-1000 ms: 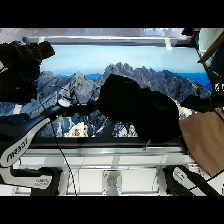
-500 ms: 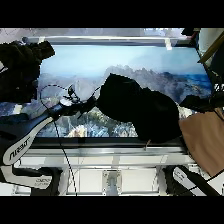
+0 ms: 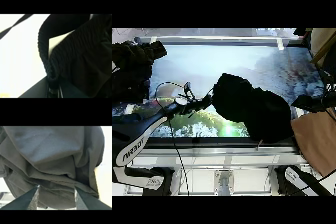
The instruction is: Fold the clothes and pants, and hang the long-sleeved shirts on hangers.
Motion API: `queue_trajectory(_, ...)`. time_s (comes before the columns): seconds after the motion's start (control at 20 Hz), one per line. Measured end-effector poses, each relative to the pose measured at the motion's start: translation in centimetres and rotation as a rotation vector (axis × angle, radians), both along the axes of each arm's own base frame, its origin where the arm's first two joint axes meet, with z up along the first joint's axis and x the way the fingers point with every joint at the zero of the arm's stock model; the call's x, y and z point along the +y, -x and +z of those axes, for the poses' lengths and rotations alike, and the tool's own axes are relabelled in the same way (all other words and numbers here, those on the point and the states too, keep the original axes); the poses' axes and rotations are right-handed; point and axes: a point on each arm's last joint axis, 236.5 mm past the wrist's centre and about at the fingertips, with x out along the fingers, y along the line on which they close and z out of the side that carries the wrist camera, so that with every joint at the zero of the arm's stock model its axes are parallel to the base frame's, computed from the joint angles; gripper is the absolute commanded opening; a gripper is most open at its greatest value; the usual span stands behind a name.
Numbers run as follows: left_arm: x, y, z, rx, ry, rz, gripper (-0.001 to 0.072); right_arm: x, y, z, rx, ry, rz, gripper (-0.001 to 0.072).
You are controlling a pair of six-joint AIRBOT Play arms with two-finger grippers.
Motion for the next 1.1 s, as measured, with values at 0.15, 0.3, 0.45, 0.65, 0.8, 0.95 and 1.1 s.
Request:
queue_trajectory(0.15,0.0,-0.3,0.0,-0.005,-0.004,0.004,0.0021,0.0,0.0,0.0,-0.001,0.001,-0.001,0.0479)
queue_trajectory(0.3,0.0,-0.4,-0.3,-0.003,-0.007,0.007,0.0020,0.0,-0.1,0.0,-0.003,0.001,-0.001,0.0478)
queue_trajectory(0.45,1.7,-1.4,1.5,-0.053,-0.024,0.020,0.0019,-0.2,0.0,0.0,0.001,0.009,-0.002,0.0478)
queue_trajectory(0.65,9.0,-3.1,8.4,-0.206,-0.105,0.049,0.0018,-1.5,1.4,-0.6,0.059,0.071,0.004,0.0478)
queue_trajectory(0.8,18.2,-2.4,14.6,-0.297,-0.195,0.164,0.0018,-2.4,2.3,-0.7,0.086,0.114,0.004,0.0478)
queue_trajectory(0.95,26.9,1.1,19.0,-0.324,-0.306,0.293,0.0019,-2.2,1.3,-0.4,0.048,0.101,-0.021,0.0478)
queue_trajectory(1.1,31.0,5.5,19.9,-0.261,-0.367,0.342,0.0019,-0.3,-0.6,-0.7,-0.006,0.002,-0.036,0.0479)
